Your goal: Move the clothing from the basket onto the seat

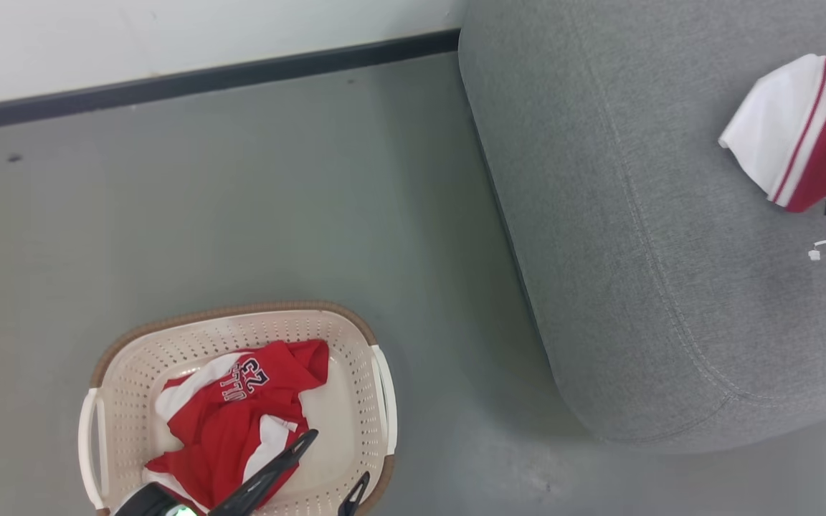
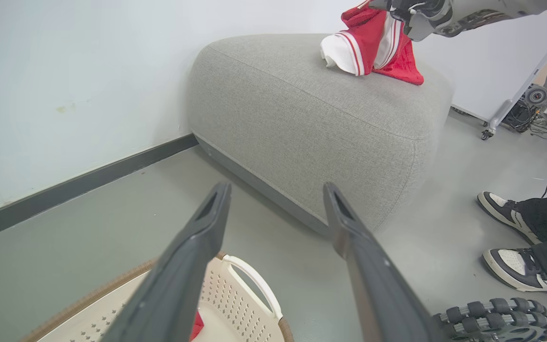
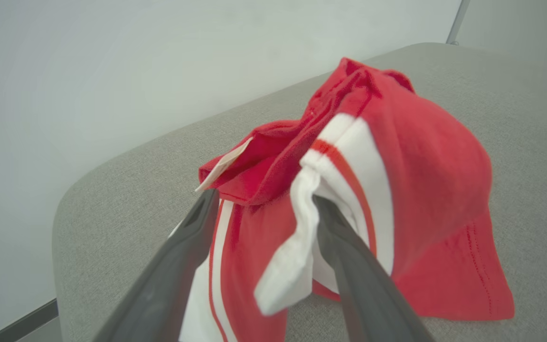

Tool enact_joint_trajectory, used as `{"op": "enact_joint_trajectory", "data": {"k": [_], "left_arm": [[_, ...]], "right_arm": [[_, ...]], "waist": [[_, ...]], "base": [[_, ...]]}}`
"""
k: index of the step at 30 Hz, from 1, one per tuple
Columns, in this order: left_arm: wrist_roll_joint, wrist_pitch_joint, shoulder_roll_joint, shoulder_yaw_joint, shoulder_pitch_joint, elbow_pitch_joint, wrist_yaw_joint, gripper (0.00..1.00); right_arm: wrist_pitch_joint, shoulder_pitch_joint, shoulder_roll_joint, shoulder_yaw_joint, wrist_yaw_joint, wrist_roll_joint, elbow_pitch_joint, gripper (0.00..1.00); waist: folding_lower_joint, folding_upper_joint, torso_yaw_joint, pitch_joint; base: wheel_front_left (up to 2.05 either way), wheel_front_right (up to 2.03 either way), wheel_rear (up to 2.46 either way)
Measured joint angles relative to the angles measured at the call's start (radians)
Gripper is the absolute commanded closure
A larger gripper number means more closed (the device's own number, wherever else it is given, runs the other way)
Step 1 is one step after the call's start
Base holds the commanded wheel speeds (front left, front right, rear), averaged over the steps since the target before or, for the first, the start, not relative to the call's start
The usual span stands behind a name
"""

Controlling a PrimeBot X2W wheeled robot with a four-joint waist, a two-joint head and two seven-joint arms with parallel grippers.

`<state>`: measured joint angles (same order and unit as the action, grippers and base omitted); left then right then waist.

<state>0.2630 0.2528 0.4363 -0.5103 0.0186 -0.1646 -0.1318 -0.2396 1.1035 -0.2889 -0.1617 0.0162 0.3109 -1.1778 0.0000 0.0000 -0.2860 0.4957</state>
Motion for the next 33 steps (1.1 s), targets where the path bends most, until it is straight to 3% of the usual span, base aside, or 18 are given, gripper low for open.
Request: {"op": "enact_joint_trajectory", "data": {"k": [15,22,30,33], "left_arm": [[0.024,0.000,-0.092,-0.056,0.034,0.097,0.000,0.00],[0.040,0.000,-0.168,-0.060,0.033,0.150,0.000,0.00],[0.052,0.000,-0.254,-0.033,0.028,0.208,0.000,0.00],[0.064,0.000,-0.293,0.000,0.010,0.231,0.000,0.00]], "right_arm": [[-0.010,-0.121,0.018,0.075,-0.025,-0.078,0.063,0.00],[-0.010,-0.216,0.016,0.101,-0.027,-0.127,0.194,0.00],[-0.010,-0.383,0.019,0.139,-0.087,-0.150,0.425,0.00],[-0.010,-0.482,0.021,0.143,-0.087,-0.167,0.515,0.00]], "waist": [[-0.0001,-0.0002,0.003,-0.151],[-0.0002,-0.0002,0.012,-0.242],[-0.0002,-0.0003,0.032,-0.353],[-0.0002,-0.0002,0.045,-0.393]], "base": [[0.00,0.00,0.00],[0.00,0.00,0.00],[0.00,0.00,0.00],[0.00,0.00,0.00]]}}
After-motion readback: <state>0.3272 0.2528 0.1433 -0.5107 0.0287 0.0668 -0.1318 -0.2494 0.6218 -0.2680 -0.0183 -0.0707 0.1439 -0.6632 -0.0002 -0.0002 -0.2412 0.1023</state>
